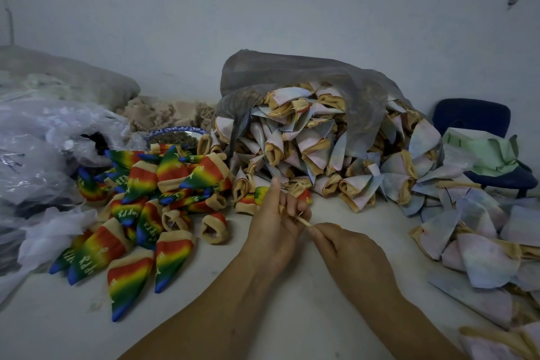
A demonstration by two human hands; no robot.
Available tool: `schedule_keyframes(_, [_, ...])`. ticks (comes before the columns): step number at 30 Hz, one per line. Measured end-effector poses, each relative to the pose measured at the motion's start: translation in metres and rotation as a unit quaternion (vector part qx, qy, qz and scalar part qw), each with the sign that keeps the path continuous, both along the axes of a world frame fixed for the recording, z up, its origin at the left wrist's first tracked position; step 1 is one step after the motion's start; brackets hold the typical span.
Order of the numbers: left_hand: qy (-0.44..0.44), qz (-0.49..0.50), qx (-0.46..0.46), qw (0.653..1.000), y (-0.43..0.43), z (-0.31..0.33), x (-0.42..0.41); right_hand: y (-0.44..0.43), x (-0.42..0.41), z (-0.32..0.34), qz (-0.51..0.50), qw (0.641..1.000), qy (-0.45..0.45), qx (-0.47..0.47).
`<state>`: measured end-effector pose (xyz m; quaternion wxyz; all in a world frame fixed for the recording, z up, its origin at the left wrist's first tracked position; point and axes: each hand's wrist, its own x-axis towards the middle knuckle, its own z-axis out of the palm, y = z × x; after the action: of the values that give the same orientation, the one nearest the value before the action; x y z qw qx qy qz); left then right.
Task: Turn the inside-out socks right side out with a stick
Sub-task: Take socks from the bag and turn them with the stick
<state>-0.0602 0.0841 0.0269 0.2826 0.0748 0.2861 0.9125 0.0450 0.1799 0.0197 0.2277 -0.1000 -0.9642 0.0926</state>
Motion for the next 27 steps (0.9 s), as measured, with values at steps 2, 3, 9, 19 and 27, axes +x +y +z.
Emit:
schedule_keyframes(2, [0.014, -0.019, -0.006, 1.0, -0.004, 0.0, -0.002, 0.002, 0.001, 0.0, 0.005, 1.0, 0.007, 0.0])
schedule_keyframes(3, [0.02, -0.028, -0.008, 0.999, -0.005, 0.0, -0.002, 0.003, 0.002, 0.001, 0.004, 1.0, 0.011, 0.003])
schedule_keyframes(9, [0.011, -0.028, 0.001, 1.0, -0.009, 0.0, -0.003, 0.021, 0.004, 0.008, -0.057, 0.998, 0.027, 0.011])
schedule_keyframes(19, [0.105, -0.065, -0.063, 0.99, -0.012, 0.001, 0.001, 0.005, 0.002, 0.011, -0.036, 0.999, -0.006, 0.04])
schedule_keyframes(27, [0.116, -0.041, -0.12, 0.985, 0.0, 0.001, 0.006, -0.013, -0.007, -0.006, -0.028, 0.986, 0.002, -0.165])
